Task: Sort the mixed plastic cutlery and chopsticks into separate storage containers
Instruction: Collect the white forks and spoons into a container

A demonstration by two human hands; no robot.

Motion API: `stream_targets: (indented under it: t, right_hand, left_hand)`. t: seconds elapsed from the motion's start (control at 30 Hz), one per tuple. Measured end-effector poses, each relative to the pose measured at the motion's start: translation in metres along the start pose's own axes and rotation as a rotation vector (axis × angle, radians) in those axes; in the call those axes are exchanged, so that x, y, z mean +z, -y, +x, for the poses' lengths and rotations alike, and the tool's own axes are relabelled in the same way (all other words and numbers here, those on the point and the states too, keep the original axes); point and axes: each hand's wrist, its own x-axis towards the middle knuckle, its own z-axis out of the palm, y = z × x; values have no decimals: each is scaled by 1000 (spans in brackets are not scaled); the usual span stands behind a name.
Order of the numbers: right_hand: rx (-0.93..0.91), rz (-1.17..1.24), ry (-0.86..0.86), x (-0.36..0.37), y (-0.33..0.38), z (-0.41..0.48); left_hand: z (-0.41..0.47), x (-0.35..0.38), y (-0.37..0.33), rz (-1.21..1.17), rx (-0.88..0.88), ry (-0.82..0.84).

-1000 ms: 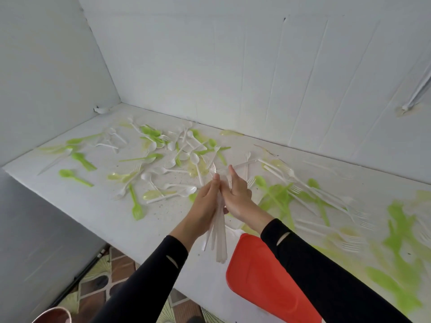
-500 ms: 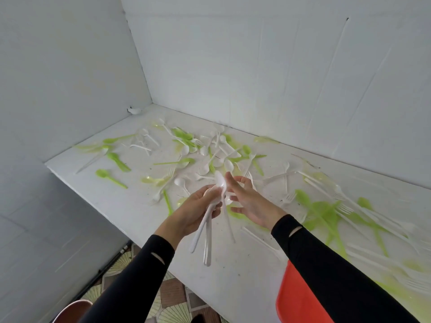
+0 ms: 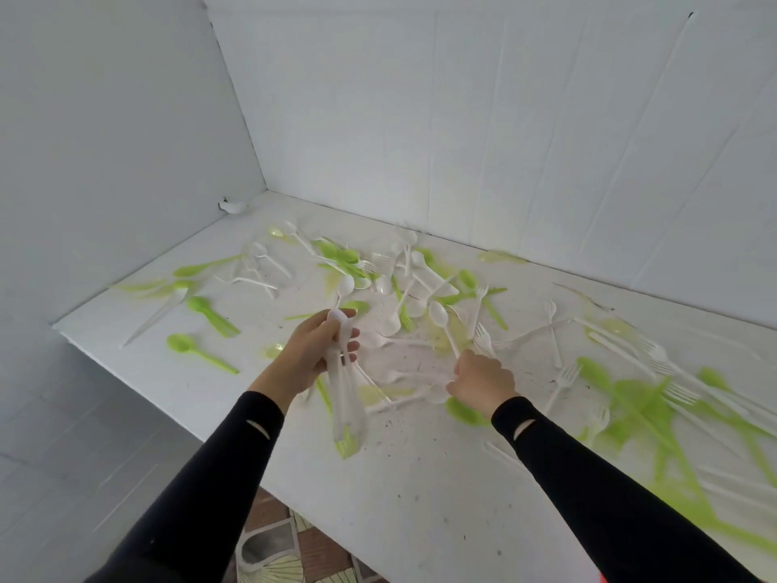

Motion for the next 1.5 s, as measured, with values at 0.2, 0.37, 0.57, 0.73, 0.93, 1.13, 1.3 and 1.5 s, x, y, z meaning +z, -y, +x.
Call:
stream_targets:
  t: [0.2, 0.37, 0.57, 0.73, 0.93, 1.13, 1.3, 1.5]
  right_hand:
    - [-42, 398, 87, -17, 6, 17]
    - [-69, 975, 68, -48, 28, 22]
    - [-156, 785, -50, -37, 60, 35]
    - [-207, 119, -87, 3, 68, 59]
    - [-274, -71, -102, 9, 62, 64]
    - [-259, 334, -179, -5, 50, 54]
    - [-305, 560, -251, -15, 60, 53]
    - [-344, 593, -302, -16, 64, 51]
  left_hand:
    - [35, -16, 6, 146, -9, -121]
    - [52, -20, 17, 673, 49, -147]
    - [61, -18, 37, 992, 139, -80]
    - [68, -9, 34, 1001, 129, -58]
    - [87, -13, 28, 838, 167, -117]
    - [96, -1, 14, 357, 269, -150]
    - [101, 26, -1, 125, 352, -119]
    - [109, 38, -13, 186, 349, -4]
